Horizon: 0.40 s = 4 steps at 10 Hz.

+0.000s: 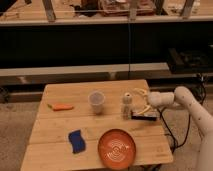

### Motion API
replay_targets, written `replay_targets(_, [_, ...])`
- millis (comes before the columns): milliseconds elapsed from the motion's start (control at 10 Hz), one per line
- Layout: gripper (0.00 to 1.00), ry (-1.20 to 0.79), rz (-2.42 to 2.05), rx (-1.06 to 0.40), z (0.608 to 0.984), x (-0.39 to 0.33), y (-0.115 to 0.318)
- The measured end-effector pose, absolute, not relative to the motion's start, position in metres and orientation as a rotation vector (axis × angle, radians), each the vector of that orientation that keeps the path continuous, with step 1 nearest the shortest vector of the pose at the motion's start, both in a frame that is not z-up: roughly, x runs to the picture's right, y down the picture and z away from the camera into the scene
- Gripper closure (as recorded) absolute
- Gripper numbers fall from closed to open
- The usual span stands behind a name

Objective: Stand the bottle upright

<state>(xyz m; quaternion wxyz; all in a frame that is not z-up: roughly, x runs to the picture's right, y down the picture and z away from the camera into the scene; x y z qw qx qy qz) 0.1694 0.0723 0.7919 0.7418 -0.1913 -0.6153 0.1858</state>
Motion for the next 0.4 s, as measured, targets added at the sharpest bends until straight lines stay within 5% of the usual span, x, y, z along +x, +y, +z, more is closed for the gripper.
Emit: replay_targets(400, [0.2,-1.345,0.405,-0.423,0.7926,0.1687,0.0735])
